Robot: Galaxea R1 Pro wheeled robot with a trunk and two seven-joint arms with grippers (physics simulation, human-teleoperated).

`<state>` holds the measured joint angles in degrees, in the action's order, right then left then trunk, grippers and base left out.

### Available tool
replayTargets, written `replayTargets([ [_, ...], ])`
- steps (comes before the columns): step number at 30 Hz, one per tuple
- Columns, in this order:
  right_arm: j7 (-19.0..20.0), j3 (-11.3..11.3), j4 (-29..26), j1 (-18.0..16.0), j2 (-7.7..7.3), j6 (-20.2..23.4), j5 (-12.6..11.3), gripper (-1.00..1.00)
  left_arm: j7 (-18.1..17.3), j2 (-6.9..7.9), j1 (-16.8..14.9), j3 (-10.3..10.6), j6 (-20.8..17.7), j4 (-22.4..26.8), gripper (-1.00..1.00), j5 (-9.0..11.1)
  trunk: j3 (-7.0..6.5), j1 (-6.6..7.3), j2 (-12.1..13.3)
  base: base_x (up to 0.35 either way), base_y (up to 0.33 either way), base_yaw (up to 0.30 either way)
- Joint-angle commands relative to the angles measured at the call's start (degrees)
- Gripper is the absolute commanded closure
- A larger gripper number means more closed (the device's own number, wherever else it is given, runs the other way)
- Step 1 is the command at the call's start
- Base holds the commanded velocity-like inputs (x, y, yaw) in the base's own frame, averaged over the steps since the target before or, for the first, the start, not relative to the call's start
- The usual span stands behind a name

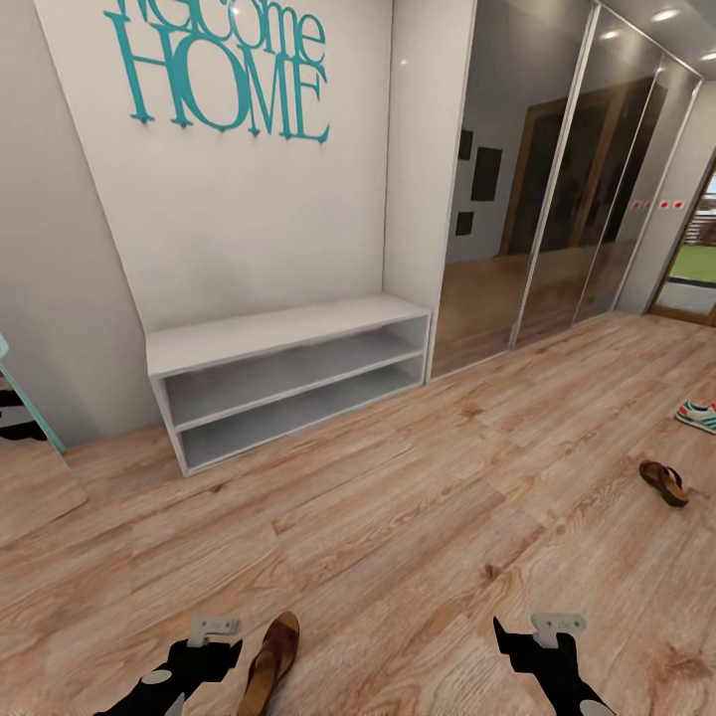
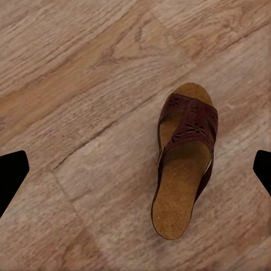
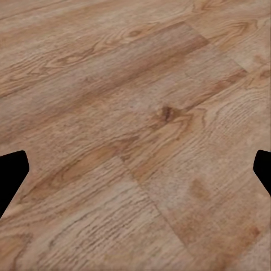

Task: Pick up the two gym shoes and the two sandals from the corridor floor and place them onto the hallstand (shoe rack) in the corridor, making sure they are on the rack and not on the floor. Arrange them so the two gym shoes are next to each other and the two sandals are next to each other.

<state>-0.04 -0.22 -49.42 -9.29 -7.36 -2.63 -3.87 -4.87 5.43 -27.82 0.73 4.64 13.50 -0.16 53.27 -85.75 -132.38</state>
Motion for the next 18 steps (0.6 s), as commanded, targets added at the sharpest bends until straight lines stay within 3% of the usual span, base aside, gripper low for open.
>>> replayTargets([
  [1, -0.01, 0.04, 0.01, -0.02, 0.00, -0.19, -0.41, -1.00, -0.14, 0.02, -0.04, 0.06, 0.20, -0.05, -1.00, -0.02, 0.24, -0.21, -0.44, 0.000, 0.000, 0.000],
  [8, -0.03, 0.01, 0.02, -0.02, 0.00, -0.19, -0.43, -1.00, -0.14, 0.02, -0.04, 0.06, 0.20, -0.05, -1.00, -0.02, 1.61, -1.75, -3.24, 0.000, 0.000, -0.041],
  [18, 0.02, -0.08, 0.16, -0.02, 0.05, -0.19, -0.42, -1.00, -0.17, -0.09, 0.03, 0.19, 0.24, -0.05, -1.00, -0.08, 4.03, -3.95, -7.25, 0.000, 0.000, -0.159],
])
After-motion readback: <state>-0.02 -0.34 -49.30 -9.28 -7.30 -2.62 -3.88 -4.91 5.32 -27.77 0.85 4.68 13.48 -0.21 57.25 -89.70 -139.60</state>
